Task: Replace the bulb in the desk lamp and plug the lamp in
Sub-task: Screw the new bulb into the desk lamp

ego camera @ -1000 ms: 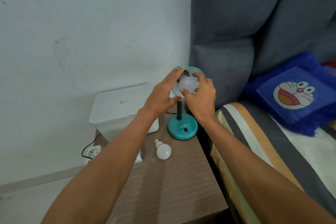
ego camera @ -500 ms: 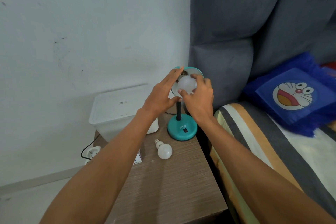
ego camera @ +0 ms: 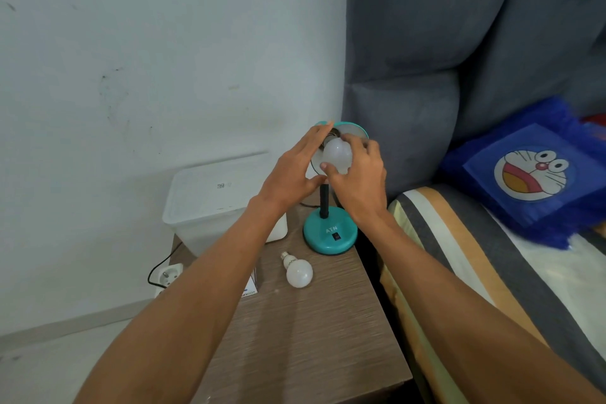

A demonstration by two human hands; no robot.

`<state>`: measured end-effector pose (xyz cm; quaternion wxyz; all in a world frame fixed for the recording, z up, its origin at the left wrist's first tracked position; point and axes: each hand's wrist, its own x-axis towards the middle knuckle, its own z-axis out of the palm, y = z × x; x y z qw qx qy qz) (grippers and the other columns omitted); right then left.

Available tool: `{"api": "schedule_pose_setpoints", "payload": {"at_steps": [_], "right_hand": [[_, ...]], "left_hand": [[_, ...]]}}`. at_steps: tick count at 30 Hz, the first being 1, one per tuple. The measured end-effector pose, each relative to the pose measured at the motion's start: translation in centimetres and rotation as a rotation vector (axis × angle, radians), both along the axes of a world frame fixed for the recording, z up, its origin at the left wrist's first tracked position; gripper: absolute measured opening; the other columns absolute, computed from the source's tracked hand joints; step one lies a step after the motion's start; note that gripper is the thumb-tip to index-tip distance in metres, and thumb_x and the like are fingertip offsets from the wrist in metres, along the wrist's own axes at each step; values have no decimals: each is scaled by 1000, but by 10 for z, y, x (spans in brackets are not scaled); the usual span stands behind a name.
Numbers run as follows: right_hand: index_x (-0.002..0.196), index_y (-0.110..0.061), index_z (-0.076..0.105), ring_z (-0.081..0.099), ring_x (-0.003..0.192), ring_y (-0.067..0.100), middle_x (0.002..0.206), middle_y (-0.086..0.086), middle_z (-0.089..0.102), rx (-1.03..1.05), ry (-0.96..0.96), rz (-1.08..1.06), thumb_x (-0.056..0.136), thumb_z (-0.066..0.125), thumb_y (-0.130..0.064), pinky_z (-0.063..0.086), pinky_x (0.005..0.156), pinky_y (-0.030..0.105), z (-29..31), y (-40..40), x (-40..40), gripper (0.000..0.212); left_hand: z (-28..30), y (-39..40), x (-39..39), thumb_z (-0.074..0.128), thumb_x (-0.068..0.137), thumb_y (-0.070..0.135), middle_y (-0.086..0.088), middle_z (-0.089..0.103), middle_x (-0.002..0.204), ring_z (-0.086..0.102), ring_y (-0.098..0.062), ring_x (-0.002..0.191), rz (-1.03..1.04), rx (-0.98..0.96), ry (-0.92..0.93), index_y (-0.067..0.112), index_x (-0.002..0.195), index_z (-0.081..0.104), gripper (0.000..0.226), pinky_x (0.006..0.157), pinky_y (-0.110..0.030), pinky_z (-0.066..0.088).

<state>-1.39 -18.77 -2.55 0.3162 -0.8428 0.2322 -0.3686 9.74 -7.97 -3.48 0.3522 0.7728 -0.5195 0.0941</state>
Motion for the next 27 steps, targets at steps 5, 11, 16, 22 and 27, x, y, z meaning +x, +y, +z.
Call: {"api": "schedule_pose_setpoints", "payload": {"at_steps": [5,11,16,22,27], "right_hand": [[120,-10,64,66,102,29,113,12,69,330,26,-150,89,63,-52,50,82,31,6,-6,3,52],[135,-17,50,59,111,23,127,8,58,149,-25,-28,87,70,-43,49,85,27,8,-2,2,58],[129,-16,56,66,102,24,121,8,63,97,42,-25,84,74,-41,55,86,35,-1,-9,3,54],[129,-8,58,65,107,23,118,10,67,301,17,-102,88,66,-51,47,81,24,7,-8,5,60],[137,-13,51,58,118,27,135,9,56,-75,32,45,82,78,-26,47,95,34,1,-7,1,62]], "left_hand": [[0,1,-2,88,83,15,-5,36,169,39,-24,153,12,17,-9,17,164,29,100,121,-30,36],[1,1,-2,88,83,15,-5,38,167,44,-26,150,0,9,-4,17,164,30,100,121,-35,42],[0,1,-2,88,83,15,-5,37,168,42,-25,151,2,6,-9,17,164,29,100,120,-26,35],[1,0,-1,89,81,14,-4,36,169,40,-24,152,1,11,-9,19,165,27,104,121,-27,36],[-1,0,0,88,83,15,-1,35,169,39,-20,153,-1,7,7,21,165,27,102,122,-25,35]]}}
